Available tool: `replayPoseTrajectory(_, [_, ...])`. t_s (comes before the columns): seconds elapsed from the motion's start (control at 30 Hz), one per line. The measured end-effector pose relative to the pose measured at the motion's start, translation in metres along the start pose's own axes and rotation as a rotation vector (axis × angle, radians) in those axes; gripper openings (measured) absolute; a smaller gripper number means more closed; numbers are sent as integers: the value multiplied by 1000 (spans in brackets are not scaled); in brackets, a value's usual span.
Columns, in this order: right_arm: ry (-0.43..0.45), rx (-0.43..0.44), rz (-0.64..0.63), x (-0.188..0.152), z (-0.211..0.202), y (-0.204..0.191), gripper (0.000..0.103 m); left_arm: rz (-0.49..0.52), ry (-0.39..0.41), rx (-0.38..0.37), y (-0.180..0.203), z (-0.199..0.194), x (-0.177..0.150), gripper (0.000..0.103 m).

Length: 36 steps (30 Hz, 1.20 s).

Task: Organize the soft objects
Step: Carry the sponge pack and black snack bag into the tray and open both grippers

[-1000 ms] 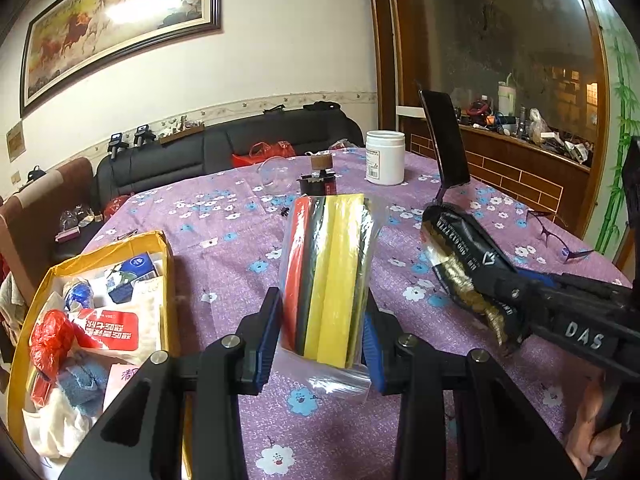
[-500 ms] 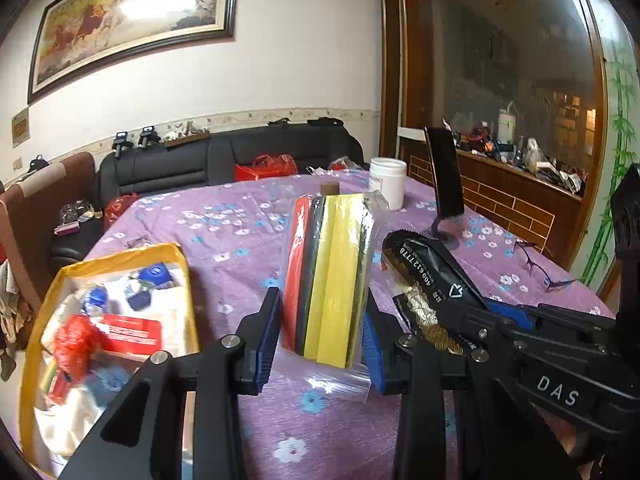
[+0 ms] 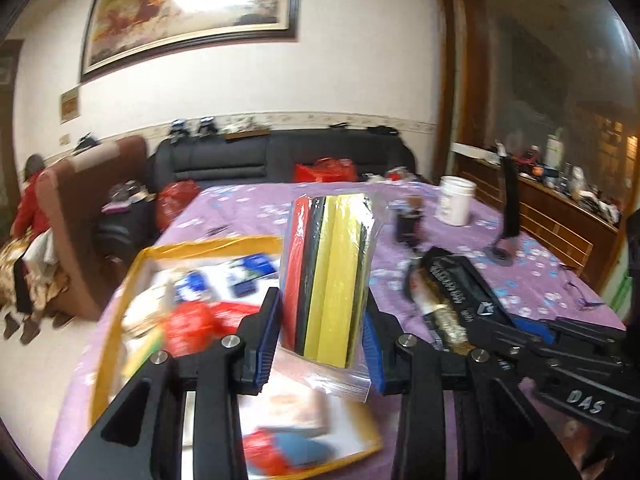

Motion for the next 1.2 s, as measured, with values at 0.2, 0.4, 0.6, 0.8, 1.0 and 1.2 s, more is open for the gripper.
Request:
replayPoseTrajectory(0.2, [-65,74,-30,-3,33,-37,25,-66,-64,87,-54,0,-26,36])
replayPoseTrajectory(0.4, [-118,101,-73,-9,64,-66,25,-127,-113,145,-93,3,-50,36])
replayPoseTrajectory(0.6, [-174,116,-80,-17,92,-82,25,-150,-160,154,-103,12,-62,36])
replayPoseTrajectory(0.8, [-218,101,-93,-27,117,-89,25,-167,-210,119,-104,22,-71,36])
replayPoseTrajectory(1.0, [-236,59,-123,-32,139,-91,25,-182,-251,98,-106,30,-79,36])
replayPoseTrajectory(1.2, [-216,25,-159,-27,150,-96,25,-208,-279,93,-108,36,-80,36])
Point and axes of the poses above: each gripper's, at about its wrist camera, not at the fingertips, and z roughly the way its jaws point, y to its right, x to its top, the point moved 7 cm from there along z, roughly the way its jaws point, and after that the axes turned 2 degrees about z, right-handed, at the moved point
